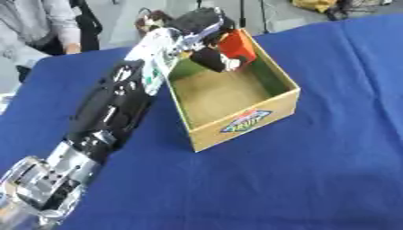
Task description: Pick up objects on the table and place them in the box.
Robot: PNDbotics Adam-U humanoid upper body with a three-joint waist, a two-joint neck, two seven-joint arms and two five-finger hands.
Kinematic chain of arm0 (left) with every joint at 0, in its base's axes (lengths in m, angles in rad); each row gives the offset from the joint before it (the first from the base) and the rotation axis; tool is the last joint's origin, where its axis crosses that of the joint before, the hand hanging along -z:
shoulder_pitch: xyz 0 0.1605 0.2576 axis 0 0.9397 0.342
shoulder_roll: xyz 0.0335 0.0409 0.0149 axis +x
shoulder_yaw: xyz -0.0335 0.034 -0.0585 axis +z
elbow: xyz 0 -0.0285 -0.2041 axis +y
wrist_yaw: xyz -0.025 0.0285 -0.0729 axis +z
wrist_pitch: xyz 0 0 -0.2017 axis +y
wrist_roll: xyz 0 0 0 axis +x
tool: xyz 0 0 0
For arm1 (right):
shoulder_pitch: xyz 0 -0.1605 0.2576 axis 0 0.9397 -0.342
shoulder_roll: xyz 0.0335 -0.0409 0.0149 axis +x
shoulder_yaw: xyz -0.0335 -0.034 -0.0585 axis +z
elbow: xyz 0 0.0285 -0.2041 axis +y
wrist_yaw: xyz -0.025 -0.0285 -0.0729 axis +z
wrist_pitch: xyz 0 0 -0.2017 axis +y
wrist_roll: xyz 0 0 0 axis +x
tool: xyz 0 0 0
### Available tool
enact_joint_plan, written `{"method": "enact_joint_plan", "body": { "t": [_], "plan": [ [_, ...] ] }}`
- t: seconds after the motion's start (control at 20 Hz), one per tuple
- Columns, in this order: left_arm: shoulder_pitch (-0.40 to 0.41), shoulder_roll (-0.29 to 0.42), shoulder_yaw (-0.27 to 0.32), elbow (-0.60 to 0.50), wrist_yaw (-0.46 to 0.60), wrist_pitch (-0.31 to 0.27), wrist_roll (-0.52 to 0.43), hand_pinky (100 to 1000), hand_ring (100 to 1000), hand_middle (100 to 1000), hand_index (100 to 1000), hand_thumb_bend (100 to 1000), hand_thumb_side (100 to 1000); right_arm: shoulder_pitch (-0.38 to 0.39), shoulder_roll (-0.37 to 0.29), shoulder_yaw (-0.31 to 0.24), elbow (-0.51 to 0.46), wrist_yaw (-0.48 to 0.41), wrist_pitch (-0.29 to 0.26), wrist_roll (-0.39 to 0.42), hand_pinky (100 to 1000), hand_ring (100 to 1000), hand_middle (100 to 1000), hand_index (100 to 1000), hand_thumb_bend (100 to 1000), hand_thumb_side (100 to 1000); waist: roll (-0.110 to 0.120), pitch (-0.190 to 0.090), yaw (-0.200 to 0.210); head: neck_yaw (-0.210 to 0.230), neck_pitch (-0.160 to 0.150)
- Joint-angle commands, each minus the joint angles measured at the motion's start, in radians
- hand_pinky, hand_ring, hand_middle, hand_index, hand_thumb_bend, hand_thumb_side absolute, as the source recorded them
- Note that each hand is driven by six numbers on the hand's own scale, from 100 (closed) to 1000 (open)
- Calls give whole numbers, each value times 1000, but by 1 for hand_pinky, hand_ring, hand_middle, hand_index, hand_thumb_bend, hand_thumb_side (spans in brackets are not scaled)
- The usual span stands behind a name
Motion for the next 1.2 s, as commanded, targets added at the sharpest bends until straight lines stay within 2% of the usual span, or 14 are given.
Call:
{"method": "enact_joint_plan", "body": {
  "t": [0.05,0.2,0.4,0.5,0.6,0.65,0.7,0.75,0.8,0.85,0.9,0.95,1.05,1.2],
  "plan": [
    [-11,-2,1,9,-54,-15,-9,100,311,298,311,100,255,-11,-21,1,-22,-8,-4,0,565,409,388,587,100,639,-5,-16,-2,-4,-3],
    [1,-16,3,36,-103,-28,-25,100,330,307,328,100,252,-12,-21,1,-22,-8,-2,-2,566,409,388,587,100,639,-1,-16,-5,-6,-4],
    [11,-31,18,64,-161,-53,-66,100,406,414,402,100,307,-12,-19,0,-22,-7,1,-2,566,409,388,587,100,625,1,-17,-8,-8,-5],
    [15,-35,26,72,-178,-64,-79,100,459,481,513,100,365,-12,-19,-1,-22,-6,2,-3,567,409,388,587,100,627,2,-17,-9,-8,-3],
    [18,-37,31,82,-188,-74,-97,206,537,577,732,100,505,-11,-19,-1,-22,-6,2,-4,567,409,388,587,100,628,2,-17,-10,-9,0],
    [19,-38,32,85,-192,-78,-108,218,547,587,753,100,531,-11,-19,-2,-22,-5,1,-5,567,409,388,587,100,628,2,-18,-10,-10,1],
    [20,-38,33,90,-196,-84,-119,310,623,665,891,100,685,-10,-18,-2,-22,-5,2,-5,567,409,388,586,100,623,2,-18,-10,-14,2],
    [21,-39,34,93,-200,-90,-132,351,660,710,944,250,879,-10,-18,-1,-22,-5,2,-5,567,409,388,586,100,628,1,-18,-10,-17,3],
    [21,-39,35,95,-205,-96,-145,390,704,744,972,534,1000,-10,-17,-1,-22,-4,2,-5,567,409,388,586,100,628,1,-18,-11,-22,4],
    [22,-38,38,95,-211,-102,-155,396,712,750,978,582,1000,-10,-17,-1,-22,-4,2,-5,567,409,388,586,100,628,1,-18,-11,-25,5],
    [23,-37,42,97,-218,-102,-165,463,765,795,1000,843,1000,-9,-16,-1,-22,-4,2,-5,567,409,387,586,100,628,1,-18,-11,-29,5],
    [23,-35,47,100,-228,-99,-173,501,791,818,1000,970,1000,-9,-16,-1,-22,-4,2,-5,567,408,387,586,100,628,0,-18,-12,-33,5],
    [25,-35,59,99,-243,-84,-175,514,805,829,1000,1000,1000,-8,-15,-1,-22,-4,2,-6,567,408,387,586,100,628,-2,-17,-12,-36,5],
    [27,-31,88,60,-239,-53,-147,453,786,812,1000,1000,1000,-7,-13,-1,-22,-3,2,-6,567,408,387,585,100,629,-5,-18,-11,-37,7]
  ]
}}
